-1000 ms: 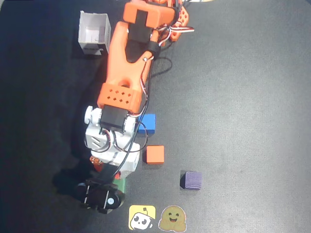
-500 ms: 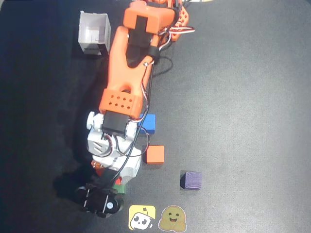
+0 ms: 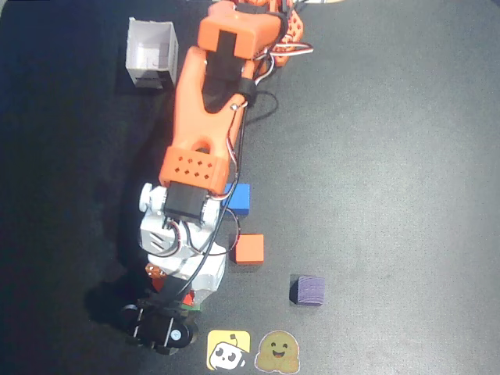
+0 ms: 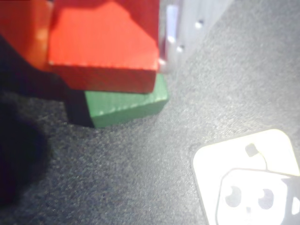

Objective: Put the red cube on top of the green cube.

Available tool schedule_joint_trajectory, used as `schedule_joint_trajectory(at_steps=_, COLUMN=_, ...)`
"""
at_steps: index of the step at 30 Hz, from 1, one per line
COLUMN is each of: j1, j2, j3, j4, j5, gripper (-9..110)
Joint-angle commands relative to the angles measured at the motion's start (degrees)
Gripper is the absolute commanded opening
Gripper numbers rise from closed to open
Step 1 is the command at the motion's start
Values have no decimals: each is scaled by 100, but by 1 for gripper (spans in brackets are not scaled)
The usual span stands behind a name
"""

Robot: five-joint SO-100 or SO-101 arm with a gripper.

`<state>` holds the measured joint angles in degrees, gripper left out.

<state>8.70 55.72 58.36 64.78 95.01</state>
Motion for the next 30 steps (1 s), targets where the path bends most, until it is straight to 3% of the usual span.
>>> schedule_joint_trajectory(at_steps=1, j1=-26, j2=62, j3=-352, j4=-88, j5=53, gripper=8)
schedule_joint_trajectory(at_steps=30, j1=-53, j2=-18, j3=-334, j4=-149, j5=290, gripper=21)
